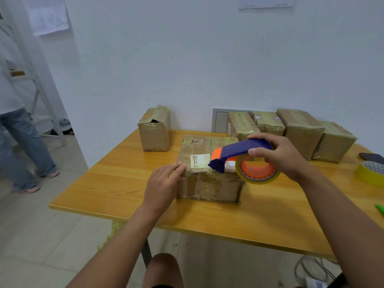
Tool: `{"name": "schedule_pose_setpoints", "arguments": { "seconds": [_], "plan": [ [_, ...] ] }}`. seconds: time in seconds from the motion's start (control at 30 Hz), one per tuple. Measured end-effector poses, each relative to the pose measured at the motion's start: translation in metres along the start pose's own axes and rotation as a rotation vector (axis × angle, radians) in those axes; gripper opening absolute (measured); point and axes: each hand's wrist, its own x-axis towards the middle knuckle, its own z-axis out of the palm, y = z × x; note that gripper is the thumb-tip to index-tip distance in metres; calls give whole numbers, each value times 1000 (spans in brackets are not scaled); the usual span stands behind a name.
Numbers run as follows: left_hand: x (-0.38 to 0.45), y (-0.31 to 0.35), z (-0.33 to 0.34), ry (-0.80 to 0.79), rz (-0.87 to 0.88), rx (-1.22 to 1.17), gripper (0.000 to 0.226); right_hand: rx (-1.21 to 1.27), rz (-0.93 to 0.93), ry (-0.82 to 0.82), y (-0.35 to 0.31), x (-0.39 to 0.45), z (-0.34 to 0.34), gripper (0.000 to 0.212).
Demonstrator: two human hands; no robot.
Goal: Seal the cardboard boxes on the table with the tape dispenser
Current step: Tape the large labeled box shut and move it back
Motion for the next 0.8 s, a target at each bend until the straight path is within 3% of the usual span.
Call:
{"name": "schedule_pose_setpoints", "arguments": {
  "seconds": [0.33,0.5,0.8],
  "plan": [
    [22,30,1,-208,-76,5,58,-14,12,78,0,-1,13,54],
    [31,37,5,-232,-120,-119,41,-35,14,54,0,0,13,56],
    [31,38,4,-217,-125,-87,38,-58,27,37,13,-24,-28,53]
  ]
}}
